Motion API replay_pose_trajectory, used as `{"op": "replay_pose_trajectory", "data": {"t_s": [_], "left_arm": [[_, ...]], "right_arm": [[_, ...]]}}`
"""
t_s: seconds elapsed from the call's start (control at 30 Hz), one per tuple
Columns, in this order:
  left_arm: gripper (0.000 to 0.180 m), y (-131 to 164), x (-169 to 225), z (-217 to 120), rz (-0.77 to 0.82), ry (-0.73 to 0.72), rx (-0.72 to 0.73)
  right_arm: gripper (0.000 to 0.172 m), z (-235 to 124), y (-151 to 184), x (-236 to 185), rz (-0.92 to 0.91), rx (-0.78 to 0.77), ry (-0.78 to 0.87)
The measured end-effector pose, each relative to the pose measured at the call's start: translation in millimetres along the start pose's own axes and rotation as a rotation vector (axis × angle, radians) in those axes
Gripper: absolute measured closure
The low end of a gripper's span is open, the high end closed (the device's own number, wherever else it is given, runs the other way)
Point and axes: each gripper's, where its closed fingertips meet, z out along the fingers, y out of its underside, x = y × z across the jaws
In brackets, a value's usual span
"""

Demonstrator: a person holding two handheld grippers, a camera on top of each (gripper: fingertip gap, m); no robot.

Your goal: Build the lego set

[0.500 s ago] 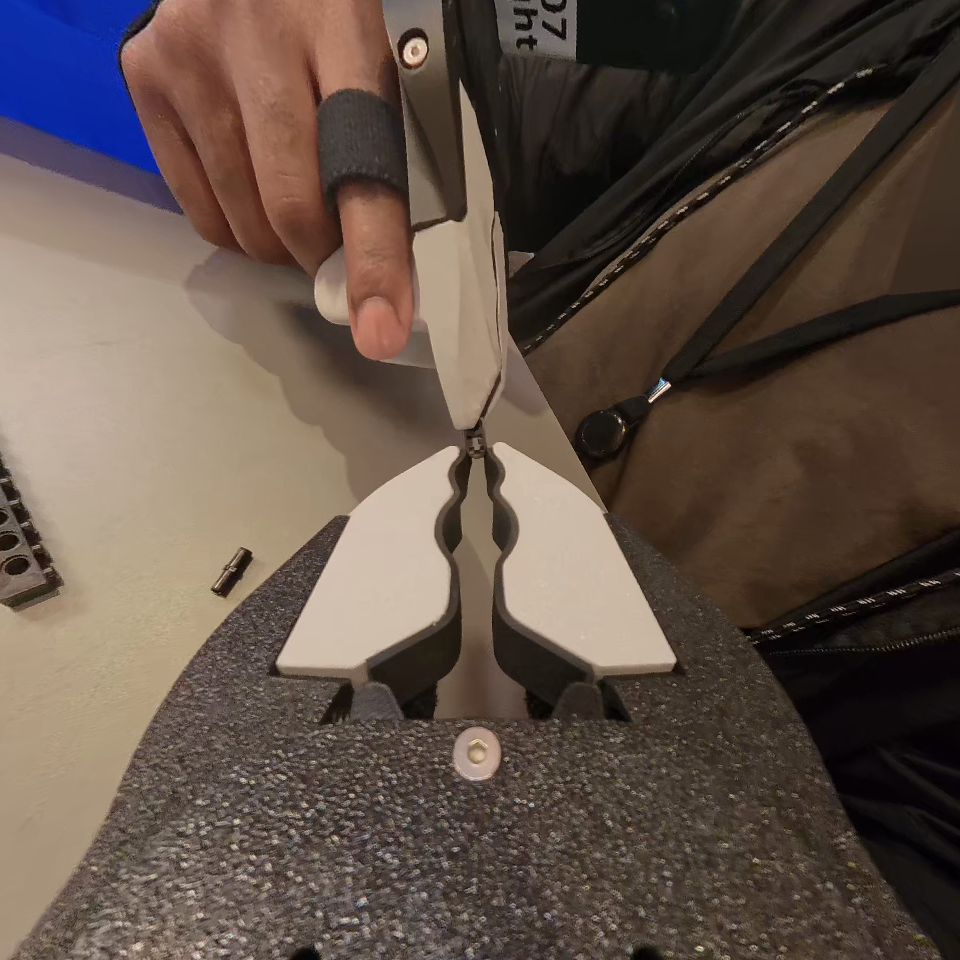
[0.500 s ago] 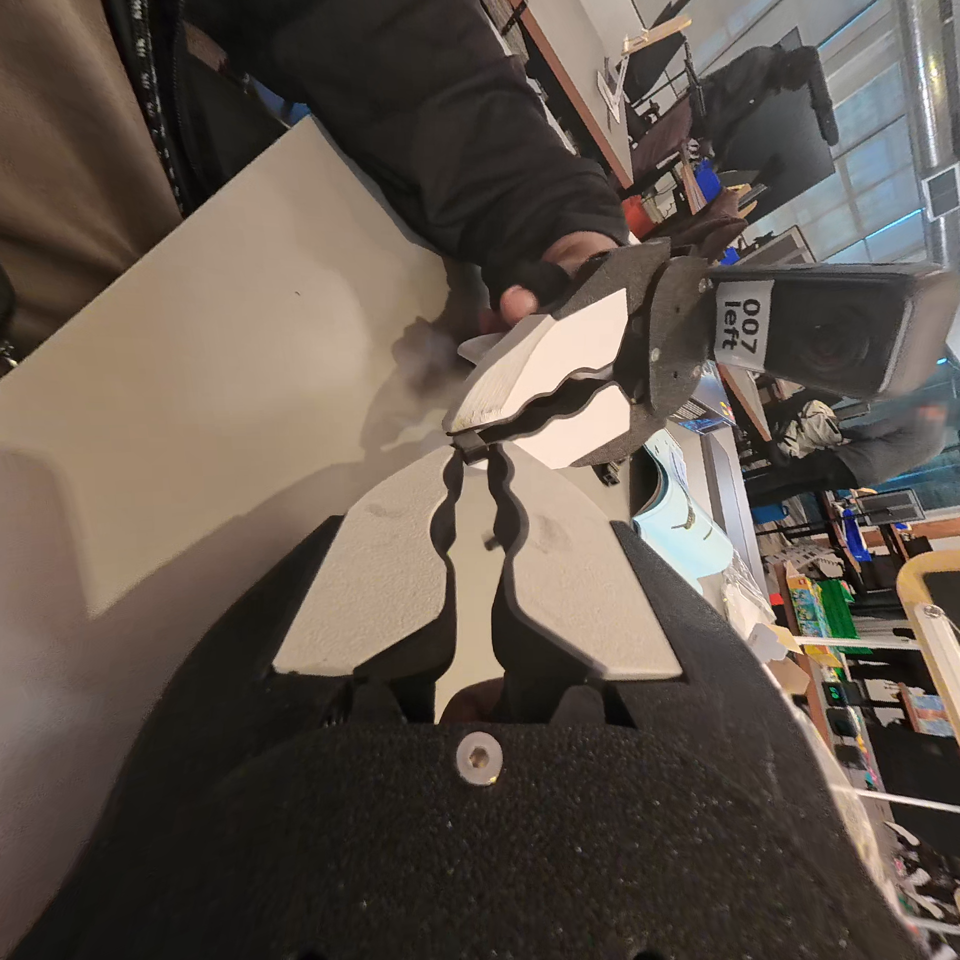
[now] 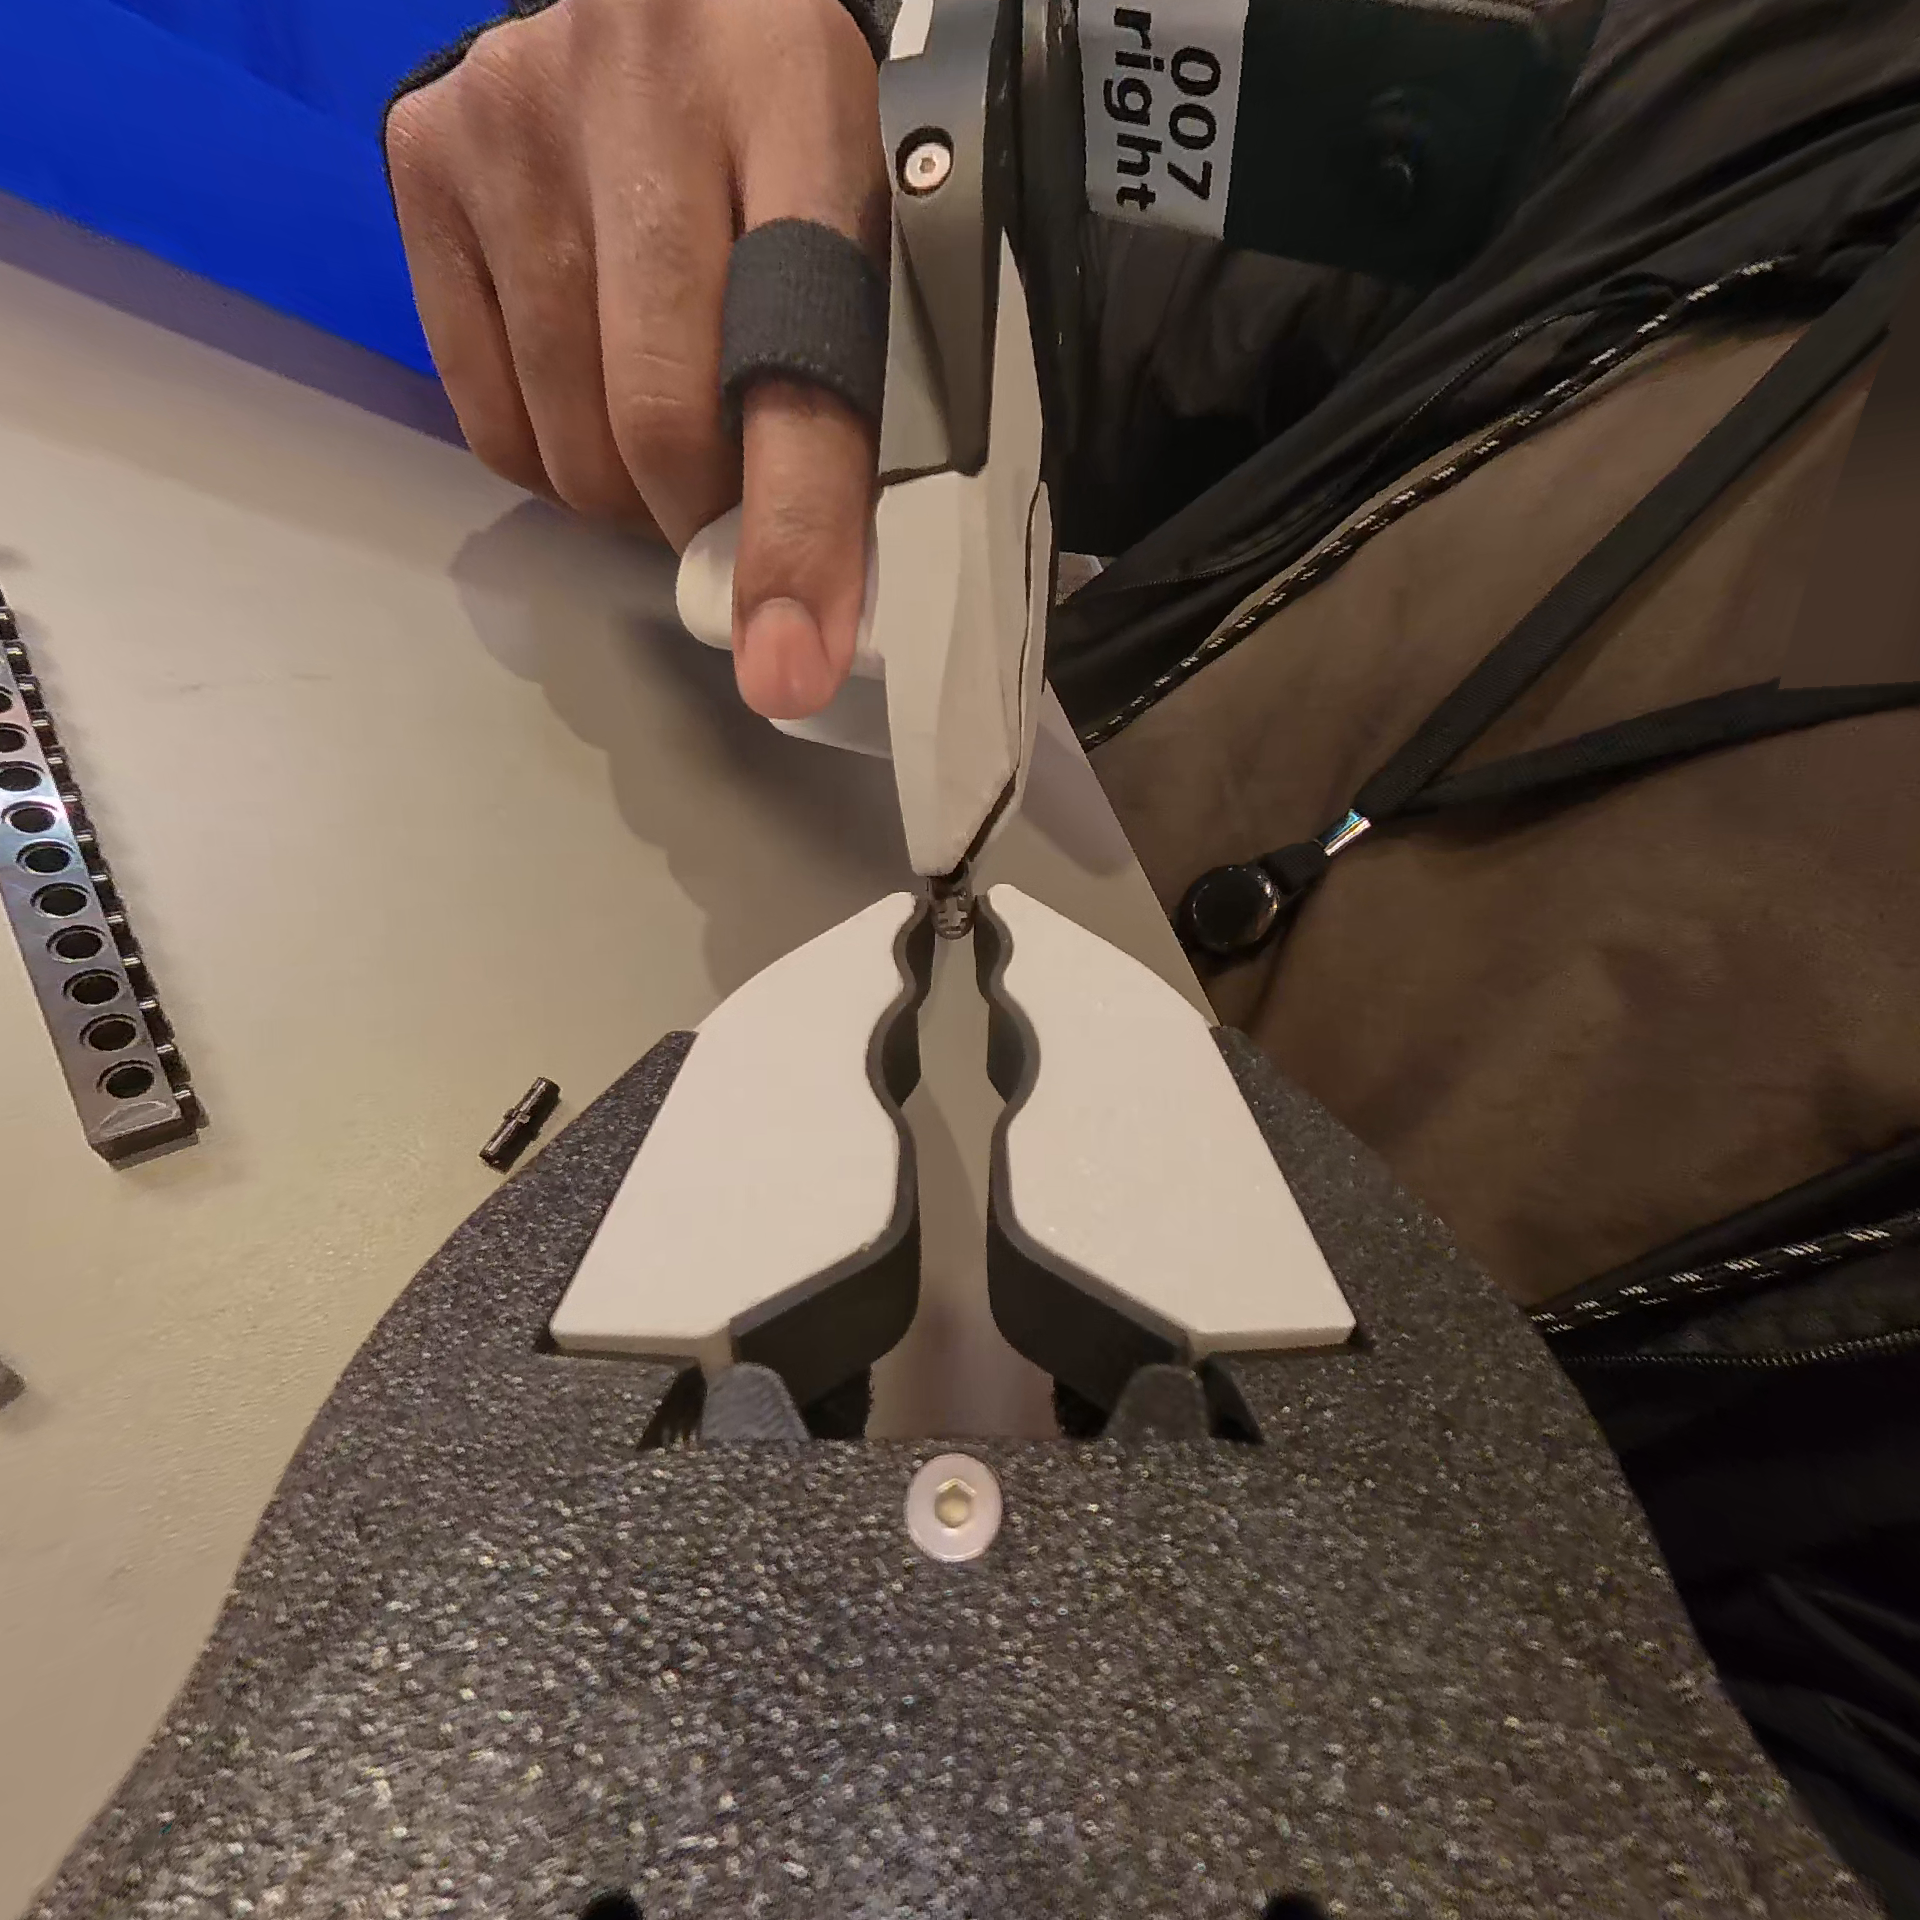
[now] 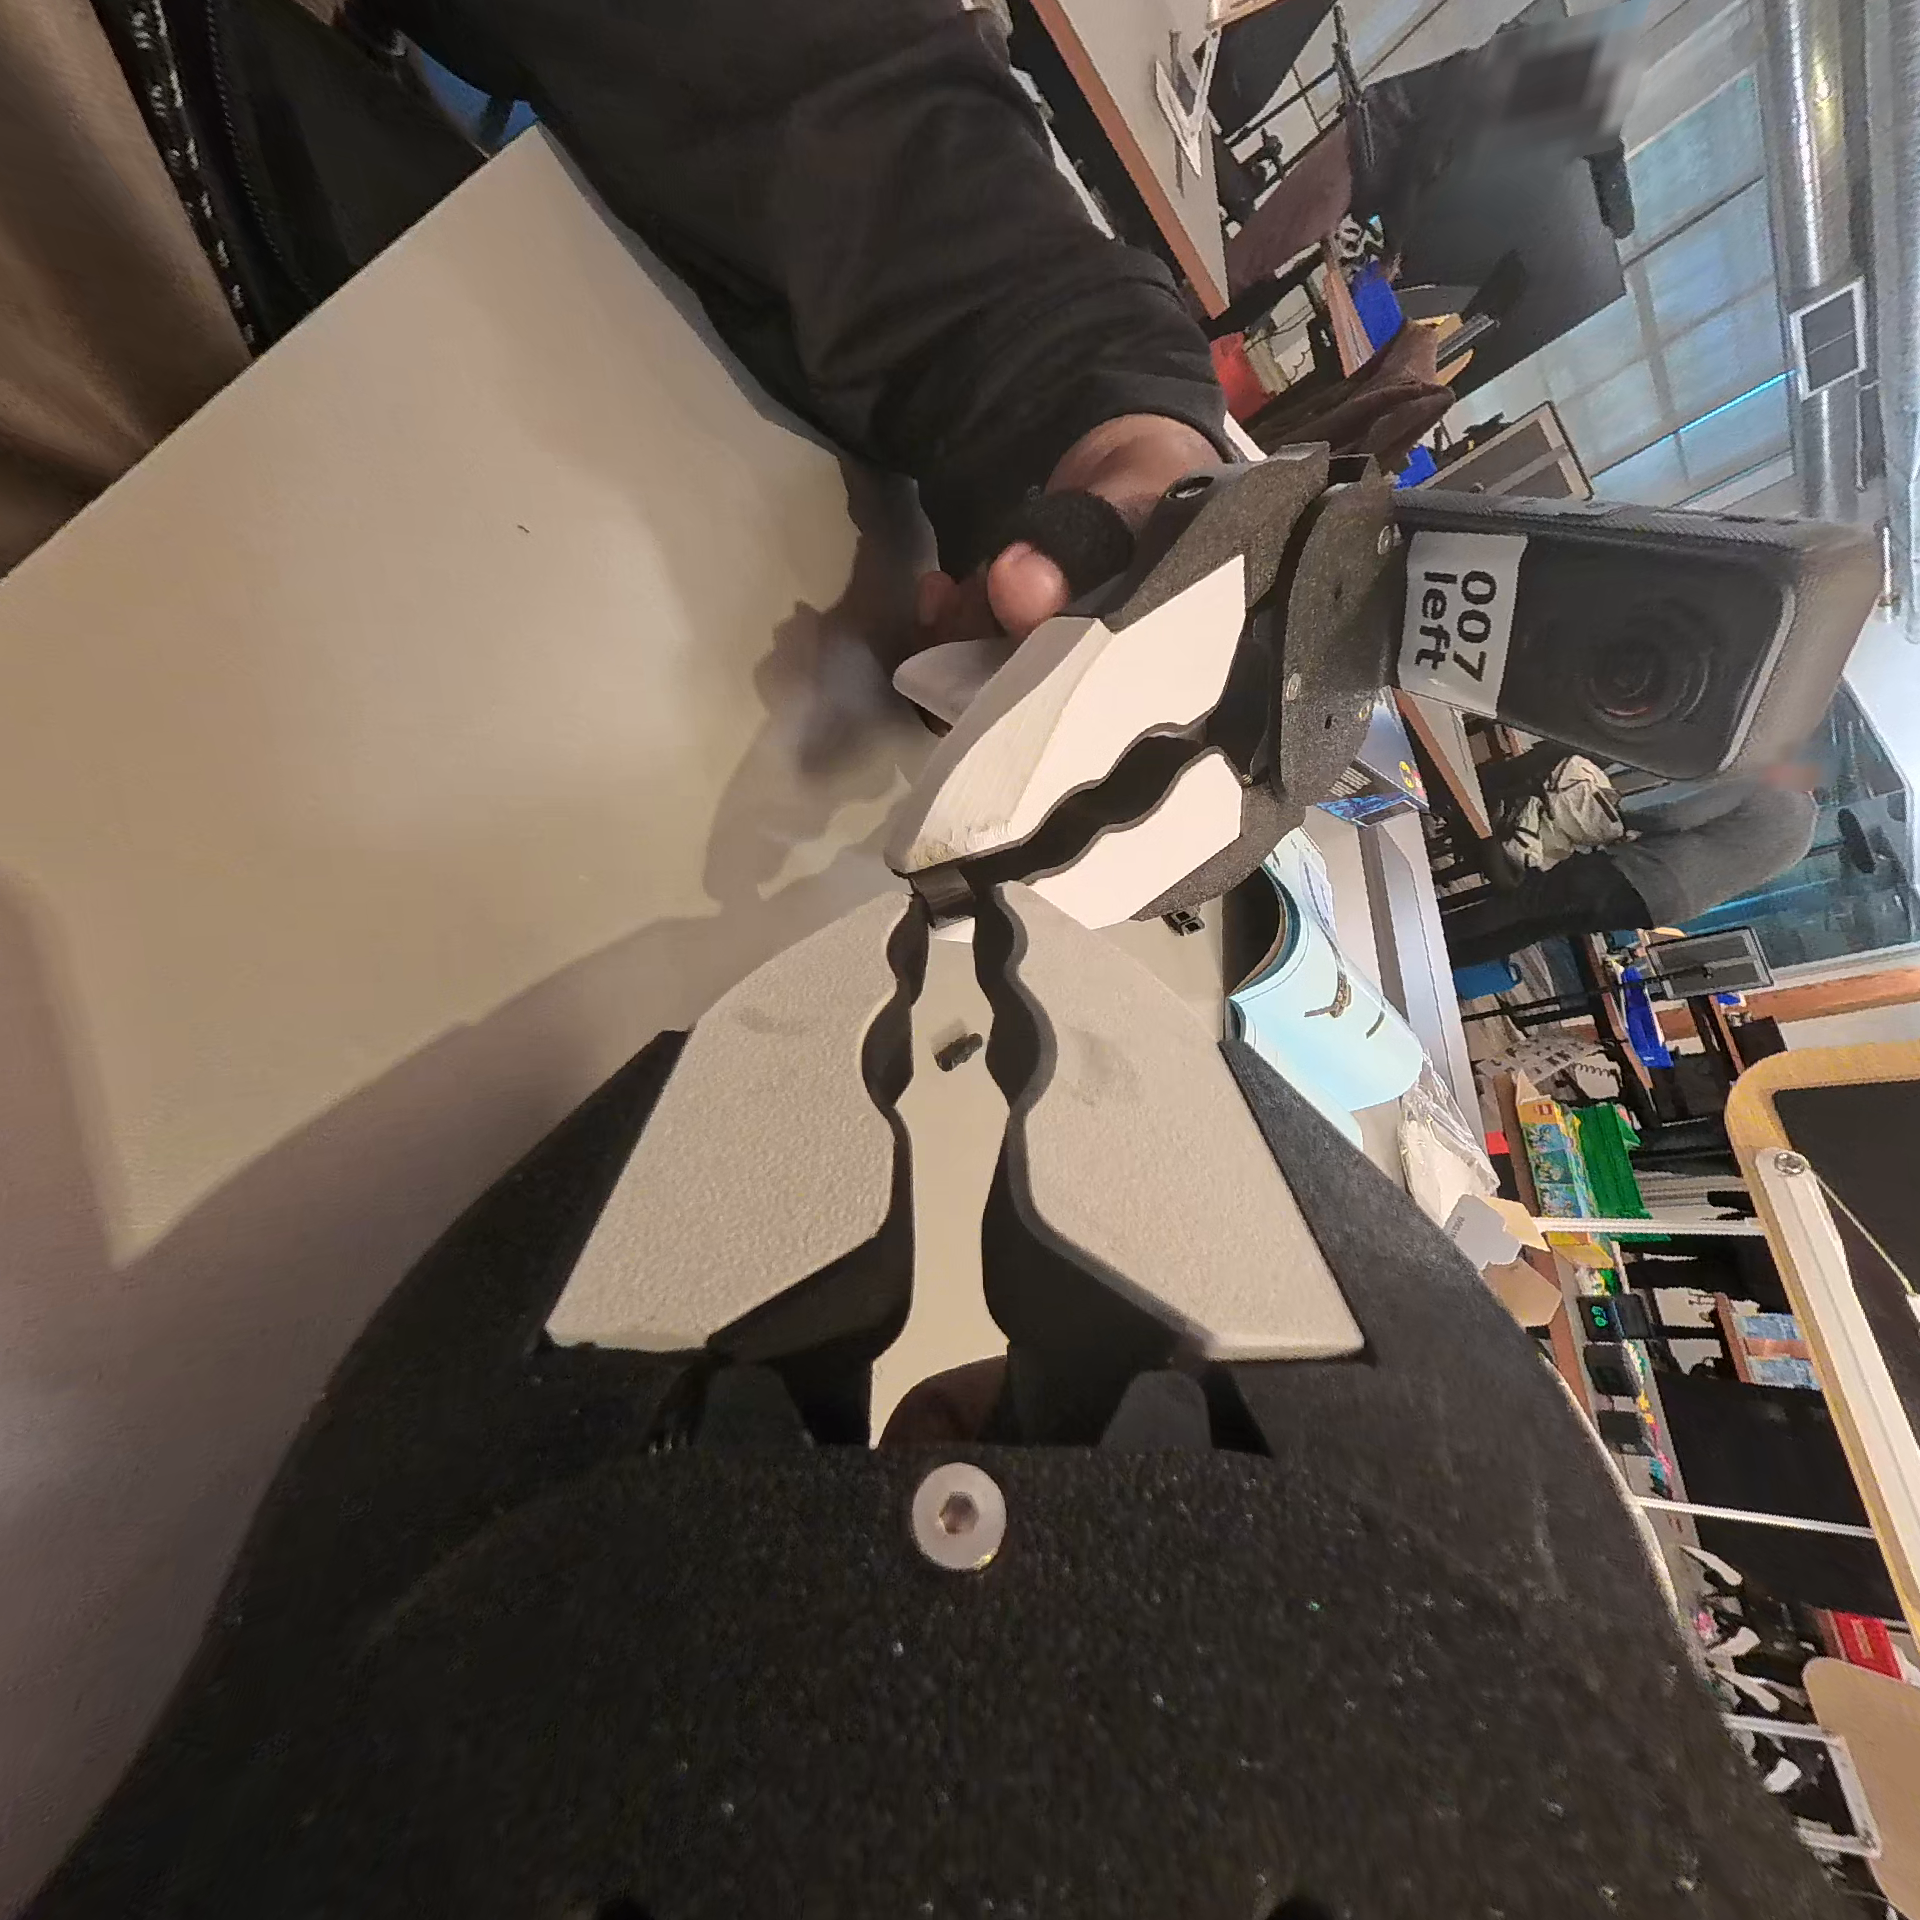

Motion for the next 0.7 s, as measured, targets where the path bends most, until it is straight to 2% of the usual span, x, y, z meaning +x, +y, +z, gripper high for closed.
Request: {"op": "replay_pose_trajectory", "data": {"t_s": [0.2, 0.33, 0.53, 0.7], "left_arm": [[0.173, -4.4, -6.2, -5.2, 0.028, -0.05, 0.025], [0.173, -12.7, -14.1, -24.4, 0.051, -0.128, 0.072], [0.173, -21.8, -44.1, -54.8, 0.019, -0.336, 0.143], [0.174, -20.1, -70.1, -66.2, -0.032, -0.486, 0.159]], "right_arm": [[0.162, 0.4, 3.2, 7.5, 0.032, -0.012, 0.043], [0.16, 5.0, 20.1, 18.6, 0.109, -0.1, 0.1], [0.153, 19.0, 58.9, 15.0, 0.354, -0.283, 0.062], [0.153, 27.3, 70.3, 9.2, 0.595, -0.35, 0.0]]}}
